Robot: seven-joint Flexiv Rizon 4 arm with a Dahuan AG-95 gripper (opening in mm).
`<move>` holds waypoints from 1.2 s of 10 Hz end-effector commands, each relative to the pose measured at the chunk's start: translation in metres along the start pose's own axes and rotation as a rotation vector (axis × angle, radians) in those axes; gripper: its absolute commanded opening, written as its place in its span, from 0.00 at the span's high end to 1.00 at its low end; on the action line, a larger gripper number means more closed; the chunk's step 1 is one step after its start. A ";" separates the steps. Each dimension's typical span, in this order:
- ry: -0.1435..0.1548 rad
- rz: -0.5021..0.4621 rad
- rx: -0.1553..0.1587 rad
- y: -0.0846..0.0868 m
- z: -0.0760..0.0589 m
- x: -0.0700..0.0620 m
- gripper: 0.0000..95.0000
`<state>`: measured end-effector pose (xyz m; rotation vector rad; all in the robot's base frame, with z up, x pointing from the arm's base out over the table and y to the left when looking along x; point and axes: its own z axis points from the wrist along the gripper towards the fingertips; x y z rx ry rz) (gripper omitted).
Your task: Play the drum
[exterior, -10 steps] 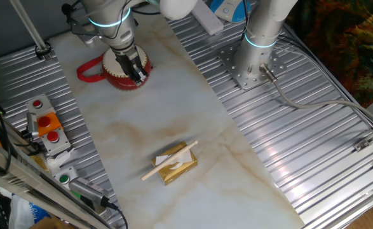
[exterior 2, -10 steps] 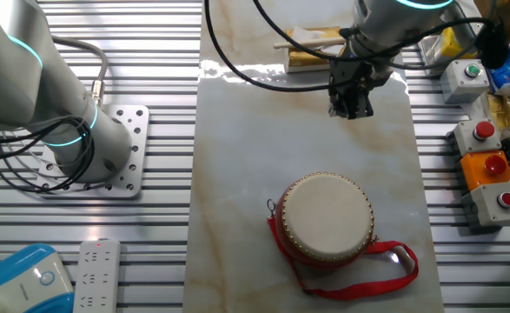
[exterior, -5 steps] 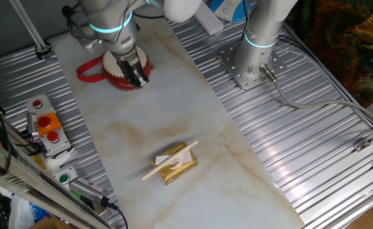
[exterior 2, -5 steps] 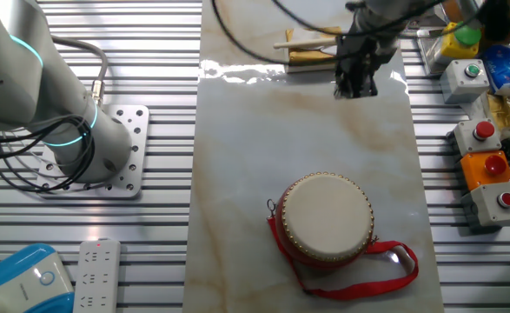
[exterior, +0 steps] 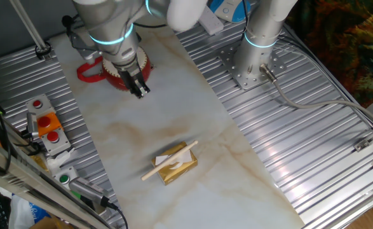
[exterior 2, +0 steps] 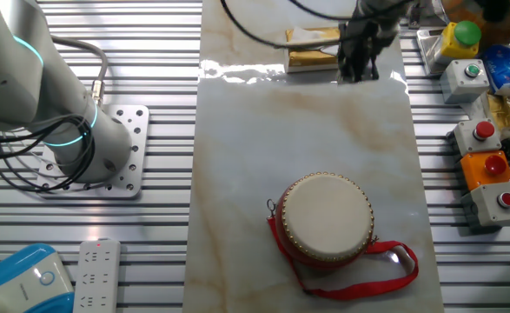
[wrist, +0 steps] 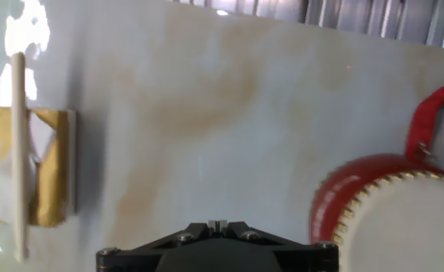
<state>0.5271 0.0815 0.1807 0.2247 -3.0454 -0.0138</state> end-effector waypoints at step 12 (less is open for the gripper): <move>-0.087 0.119 -0.068 0.132 0.073 -0.041 1.00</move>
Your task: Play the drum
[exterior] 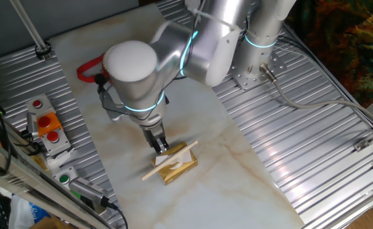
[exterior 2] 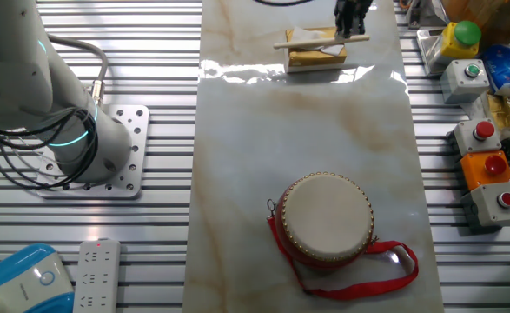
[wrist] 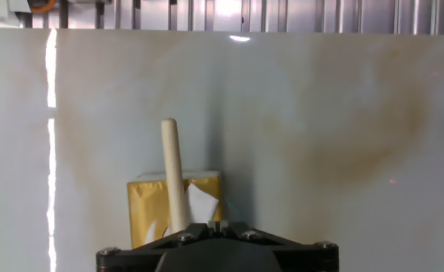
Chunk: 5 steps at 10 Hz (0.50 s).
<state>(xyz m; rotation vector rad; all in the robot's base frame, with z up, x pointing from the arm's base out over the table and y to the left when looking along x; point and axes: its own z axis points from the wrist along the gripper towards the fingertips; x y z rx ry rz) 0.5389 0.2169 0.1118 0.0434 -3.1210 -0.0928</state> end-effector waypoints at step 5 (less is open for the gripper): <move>-0.026 0.018 -0.080 0.024 0.008 -0.030 0.80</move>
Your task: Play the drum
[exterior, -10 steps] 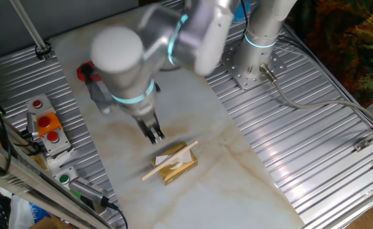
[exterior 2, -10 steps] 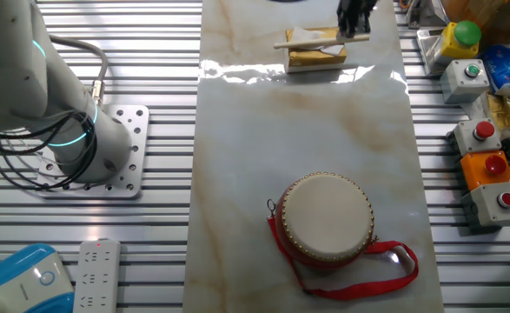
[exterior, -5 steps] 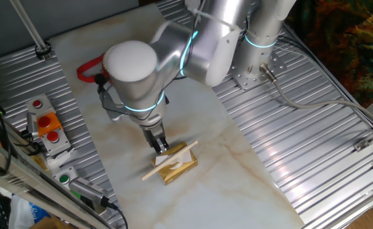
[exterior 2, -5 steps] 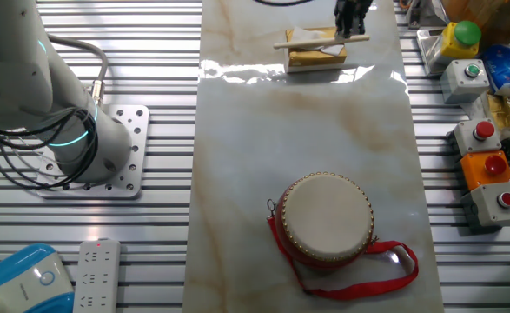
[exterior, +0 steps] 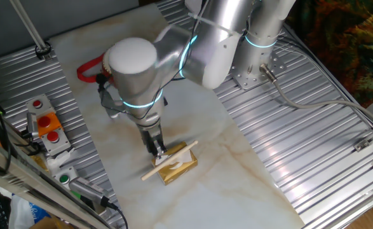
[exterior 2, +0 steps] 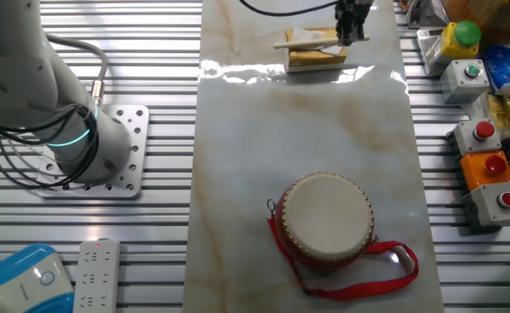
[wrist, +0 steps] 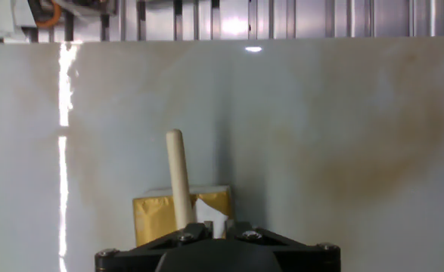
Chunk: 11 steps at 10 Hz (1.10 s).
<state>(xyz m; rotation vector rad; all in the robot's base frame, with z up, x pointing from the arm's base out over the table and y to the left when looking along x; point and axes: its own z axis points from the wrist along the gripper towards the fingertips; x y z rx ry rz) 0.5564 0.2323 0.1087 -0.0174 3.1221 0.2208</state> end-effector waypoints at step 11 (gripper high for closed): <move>-0.021 -0.097 0.033 0.025 0.038 -0.029 0.80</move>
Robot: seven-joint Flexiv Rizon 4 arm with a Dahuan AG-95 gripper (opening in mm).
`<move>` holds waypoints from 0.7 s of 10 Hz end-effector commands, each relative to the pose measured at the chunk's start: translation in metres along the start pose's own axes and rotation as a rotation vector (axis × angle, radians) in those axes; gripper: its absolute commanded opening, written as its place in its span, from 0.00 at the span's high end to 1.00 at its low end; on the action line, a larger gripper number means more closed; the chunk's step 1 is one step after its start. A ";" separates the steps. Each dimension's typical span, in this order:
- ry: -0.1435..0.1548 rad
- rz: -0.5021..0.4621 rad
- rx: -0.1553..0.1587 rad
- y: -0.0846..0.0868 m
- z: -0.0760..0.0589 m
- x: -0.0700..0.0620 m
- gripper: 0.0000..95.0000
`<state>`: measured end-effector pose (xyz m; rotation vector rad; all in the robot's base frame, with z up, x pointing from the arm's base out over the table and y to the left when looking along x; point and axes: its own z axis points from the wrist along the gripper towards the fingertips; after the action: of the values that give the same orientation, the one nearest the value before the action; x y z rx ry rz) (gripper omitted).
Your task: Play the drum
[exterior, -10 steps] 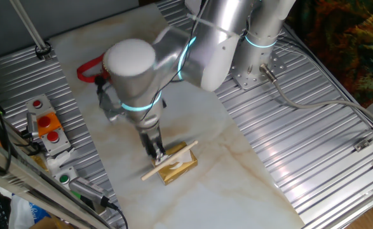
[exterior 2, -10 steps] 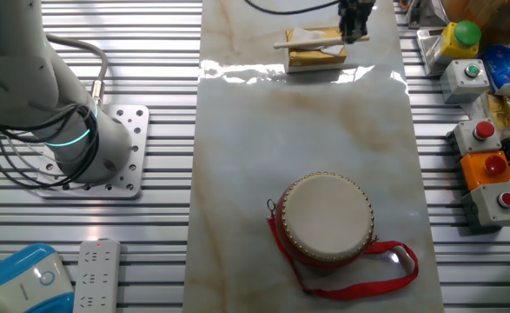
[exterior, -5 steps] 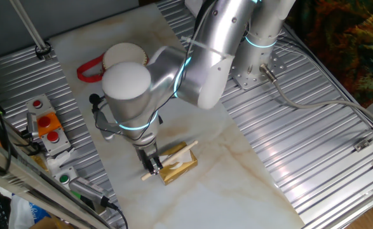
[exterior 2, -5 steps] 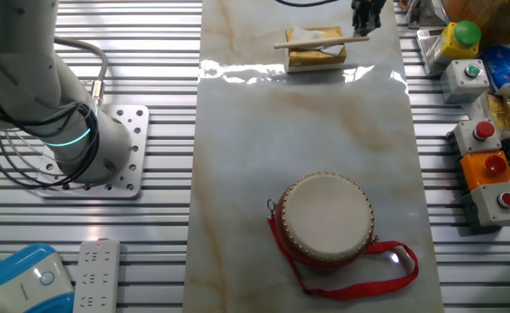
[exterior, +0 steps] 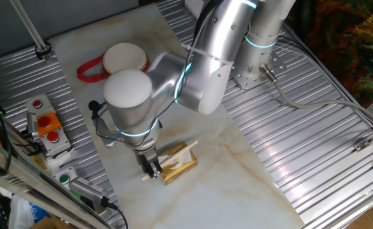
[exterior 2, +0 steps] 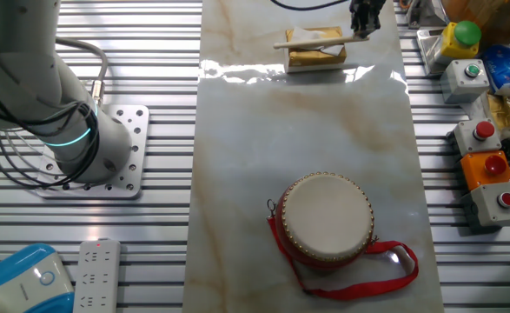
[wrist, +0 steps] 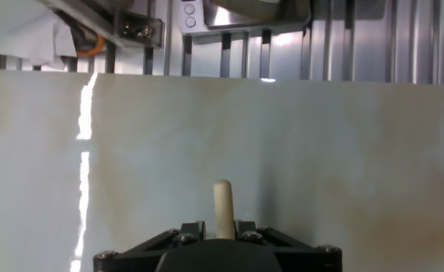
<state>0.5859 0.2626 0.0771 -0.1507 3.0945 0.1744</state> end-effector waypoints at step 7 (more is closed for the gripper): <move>-0.006 -0.031 0.023 -0.001 0.019 0.001 1.00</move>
<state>0.5852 0.2630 0.0581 -0.1923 3.0835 0.1352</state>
